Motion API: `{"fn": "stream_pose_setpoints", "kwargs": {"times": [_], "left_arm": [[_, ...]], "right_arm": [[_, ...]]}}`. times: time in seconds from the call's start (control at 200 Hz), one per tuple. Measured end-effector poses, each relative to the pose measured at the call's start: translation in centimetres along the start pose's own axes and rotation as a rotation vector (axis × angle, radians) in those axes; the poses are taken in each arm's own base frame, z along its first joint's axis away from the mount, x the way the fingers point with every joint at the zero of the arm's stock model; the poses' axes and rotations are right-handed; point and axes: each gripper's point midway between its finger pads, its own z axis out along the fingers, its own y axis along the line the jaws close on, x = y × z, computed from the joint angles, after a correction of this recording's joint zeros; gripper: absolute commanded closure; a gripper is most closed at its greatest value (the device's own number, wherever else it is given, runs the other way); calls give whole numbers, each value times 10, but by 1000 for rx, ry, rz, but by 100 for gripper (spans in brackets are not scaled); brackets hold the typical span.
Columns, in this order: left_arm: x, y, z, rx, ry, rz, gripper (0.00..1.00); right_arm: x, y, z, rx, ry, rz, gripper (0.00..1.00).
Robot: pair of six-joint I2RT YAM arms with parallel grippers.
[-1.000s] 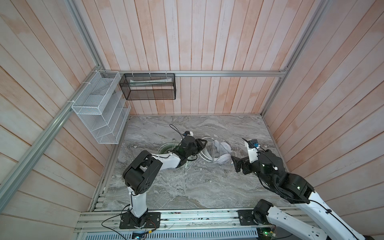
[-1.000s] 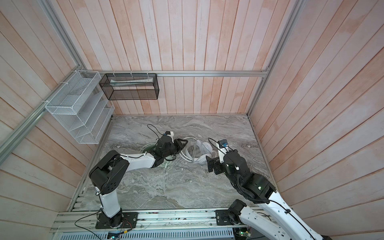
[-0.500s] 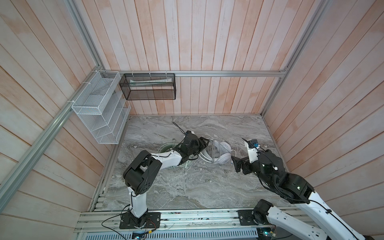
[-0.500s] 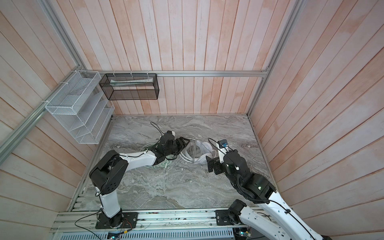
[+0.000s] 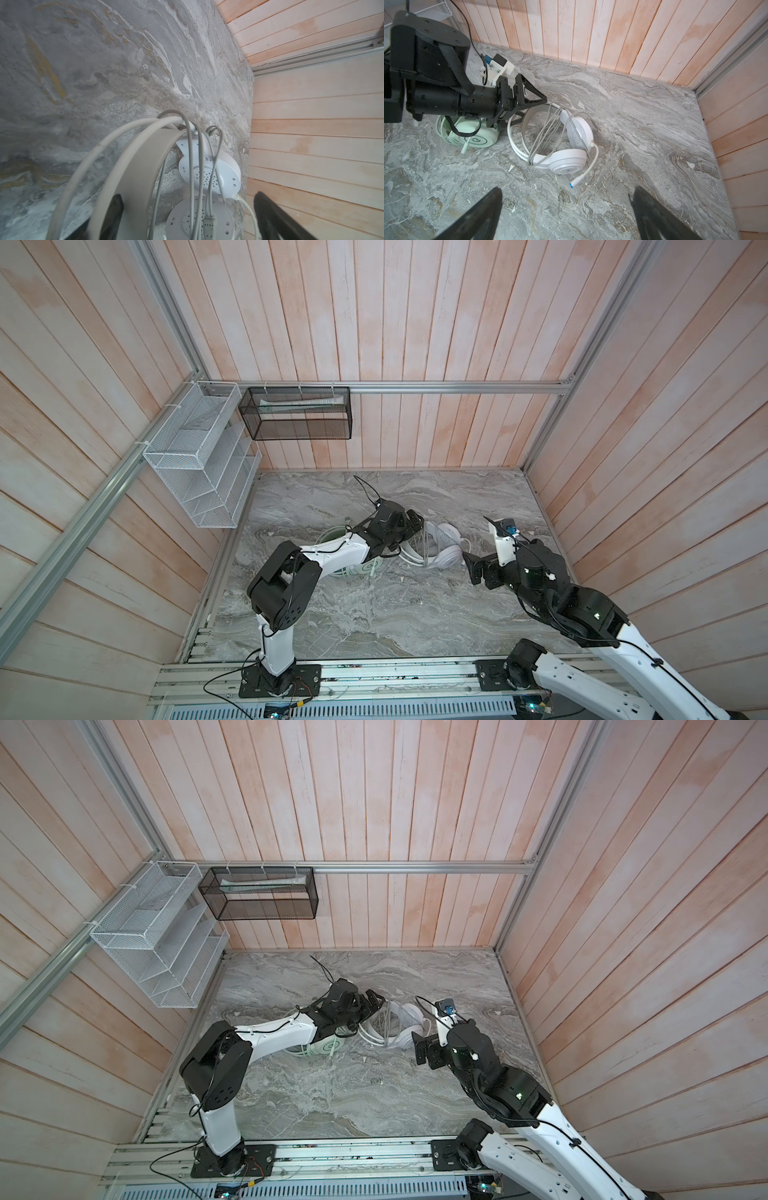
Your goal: Wrap the headphones
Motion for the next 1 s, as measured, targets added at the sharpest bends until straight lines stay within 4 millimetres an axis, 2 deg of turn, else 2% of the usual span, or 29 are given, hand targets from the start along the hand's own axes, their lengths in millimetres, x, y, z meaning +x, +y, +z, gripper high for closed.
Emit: {"fn": "stream_pose_setpoints", "kwargs": {"times": [0.345,0.505,0.62,0.775,0.91,1.0], "left_arm": [[-5,-17,-10,-111,-3,86,1],[0,-3,-9,-174,23,90,1],[3,5,-8,-202,44,76,1],[8,4,-8,-191,69,50,1],[13,3,-5,-159,99,22,1],[16,9,-4,-163,109,8,2]], "right_arm": [[2,5,6,-17,20,-20,2],[1,9,9,-31,19,-18,0],[4,25,16,-108,4,4,6],[32,54,46,-230,57,53,25],[67,78,74,-329,96,100,26],[76,84,83,-359,79,114,32]]}}
